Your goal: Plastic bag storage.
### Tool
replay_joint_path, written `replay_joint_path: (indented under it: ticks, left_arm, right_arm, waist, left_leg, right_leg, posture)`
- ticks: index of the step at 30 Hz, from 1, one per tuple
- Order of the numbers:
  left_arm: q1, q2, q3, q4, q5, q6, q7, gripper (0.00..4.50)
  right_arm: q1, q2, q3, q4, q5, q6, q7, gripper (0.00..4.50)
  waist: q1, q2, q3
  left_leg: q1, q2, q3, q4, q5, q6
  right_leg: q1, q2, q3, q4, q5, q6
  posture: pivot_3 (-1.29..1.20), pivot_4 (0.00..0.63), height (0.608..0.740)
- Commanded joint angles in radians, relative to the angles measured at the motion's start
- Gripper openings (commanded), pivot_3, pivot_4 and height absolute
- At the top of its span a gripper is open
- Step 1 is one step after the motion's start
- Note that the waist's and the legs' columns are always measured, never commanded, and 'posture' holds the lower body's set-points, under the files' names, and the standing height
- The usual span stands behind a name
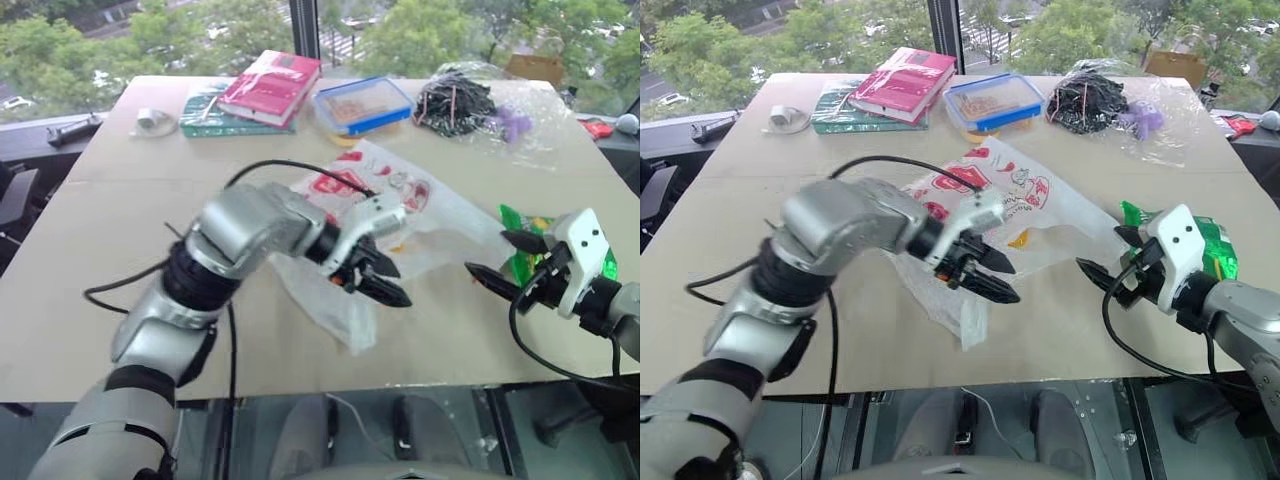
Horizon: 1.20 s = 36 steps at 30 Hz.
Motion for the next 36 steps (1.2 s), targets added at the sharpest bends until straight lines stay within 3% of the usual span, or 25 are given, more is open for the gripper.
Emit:
replay_joint_path:
  ticks: [1, 6, 12, 17, 23, 27, 29, 33, 36]
  left_arm:
    - [-0.006, -0.071, -0.046, 0.004, 0.117, -0.074, 0.167, 3.14]
    - [0.026, -0.088, -0.135, -0.012, 0.294, -0.166, 0.354, 3.14]
    - [0.093, 0.004, -0.207, 0.001, 0.558, -0.402, 0.536, 3.14]
    - [0.186, 0.023, -0.141, 0.011, 0.74, -0.643, 0.705, 3.14]
    - [0.173, -0.015, 0.058, 0.025, 0.708, -0.796, 0.693, 3.14]
    - [0.116, 0.006, 0.103, 0.093, 0.741, -0.827, 0.647, 3.14]
    - [0.11, -0.005, 0.121, 0.094, 0.71, -0.816, 0.603, 3.14]
    - [0.11, -0.156, 0.37, -0.014, 0.113, -0.163, 0.27, 3.14]
    - [0.102, -0.133, 0.412, -0.036, -0.014, -0.002, 0.203, 3.14]
  right_arm:
    - [0.004, 0.0, -0.052, -0.034, -0.002, -0.004, 0.001, 4.5]
    - [0.017, -0.002, -0.069, -0.053, 0.0, 0.004, -0.001, 4.5]
    - [0.031, 0.012, -0.064, -0.067, -0.009, 0.0, -0.01, 4.5]
    - [0.041, 0.031, -0.069, -0.084, -0.005, -0.001, -0.013, 4.5]
    - [0.035, 0.035, -0.064, -0.09, -0.002, -0.003, -0.006, 4.5]
    - [0.016, 0.041, -0.034, -0.074, -0.021, -0.008, -0.008, 4.5]
    - [0.008, 0.047, -0.017, -0.07, -0.031, -0.009, -0.011, 4.5]
    - [0.004, 0.062, 0.003, -0.077, -0.033, -0.007, -0.015, 4.5]
    - [0.008, 0.065, 0.008, -0.082, -0.039, -0.005, -0.013, 4.5]
  waist:
    - [0.0, 0.0, 0.0]
    - [-0.003, 0.0, 0.0]
    - [-0.002, 0.0, 0.0]
    - [0.003, 0.0, 0.0]
    - [0.002, 0.0, 0.0]
    - [0.0, 0.0, 0.0]
    - [-0.001, 0.0, 0.0]
    - [0.001, 0.0, 0.0]
    - [-0.004, 0.0, 0.0]
  left_leg:
    - [0.0, 0.0, 0.0, 0.0, 0.0, 0.0]
    - [0.0, 0.0, 0.0, 0.0, 0.0, 0.0]
    - [0.001, 0.0, 0.001, 0.0, 0.0, 0.0]
    - [0.0, 0.0, 0.001, 0.0, 0.0, 0.0]
    - [0.0, 0.0, 0.001, 0.0, 0.0, 0.0]
    - [0.0, 0.0, 0.001, 0.0, 0.0, 0.0]
    - [0.001, 0.0, 0.001, 0.0, 0.0, 0.0]
    - [0.0, 0.0, 0.001, 0.0, 0.0, 0.0]
    - [-0.001, 0.001, 0.0, 0.0, 0.0, 0.0]
  right_leg:
    - [0.0, 0.0, 0.0, 0.0, 0.0, 0.0]
    - [0.0, 0.0, 0.001, 0.0, 0.0, 0.0]
    - [-0.001, 0.0, 0.002, 0.001, 0.0, 0.0]
    - [-0.001, -0.001, 0.001, 0.0, 0.0, 0.0]
    - [0.0, -0.002, 0.0, 0.0, 0.0, 0.0]
    - [0.0, -0.001, 0.0, 0.0, 0.0, 0.0]
    - [0.0, -0.001, 0.001, 0.0, 0.0, 0.0]
    - [0.0, -0.001, 0.0, 0.0, 0.0, 0.0]
    - [-0.001, -0.001, -0.001, 0.001, 0.0, 0.001]
  posture:
    - [0.0, 0.15, 0.74]
    - [0.0, 0.15, 0.74]
    - [0.0, 0.15, 0.74]
    - [0.0, 0.15, 0.74]
    - [0.0, 0.15, 0.74]
    - [0.0, 0.15, 0.74]
    - [0.0, 0.15, 0.74]
    - [0.0, 0.15, 0.74]
    - [0.0, 0.15, 0.74]
